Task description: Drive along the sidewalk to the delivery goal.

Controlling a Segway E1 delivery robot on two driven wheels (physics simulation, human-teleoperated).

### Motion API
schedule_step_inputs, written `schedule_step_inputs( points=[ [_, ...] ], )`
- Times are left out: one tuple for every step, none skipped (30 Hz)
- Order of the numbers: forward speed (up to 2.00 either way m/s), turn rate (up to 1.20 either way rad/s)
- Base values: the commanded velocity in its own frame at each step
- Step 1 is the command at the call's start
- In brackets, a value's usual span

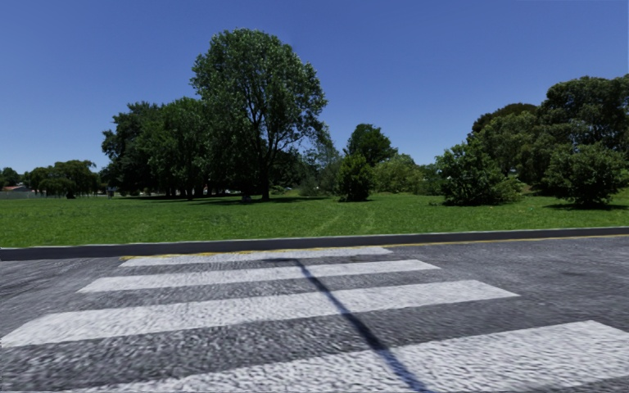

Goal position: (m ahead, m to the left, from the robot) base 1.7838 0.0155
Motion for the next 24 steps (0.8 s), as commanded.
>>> schedule_step_inputs(
  points=[
    [1.48, 0.00],
    [1.48, 0.00],
    [1.48, 0.05],
    [1.48, 0.10],
    [1.48, 0.12],
    [1.48, 0.12],
    [1.48, 0.16],
    [1.48, 0.18],
    [1.48, 0.19],
    [1.48, 0.19],
    [1.48, 0.19],
    [1.48, 0.21],
    [1.48, 0.23],
    [1.48, 0.25],
    [1.48, 0.25],
    [1.48, 0.25],
    [1.48, 0.26],
    [1.48, 0.26],
    [1.48, 0.26],
    [1.48, 0.26],
    [1.48, 0.26],
    [1.48, 0.26],
    [1.48, 0.26],
    [1.48, 0.26]
  ],
)
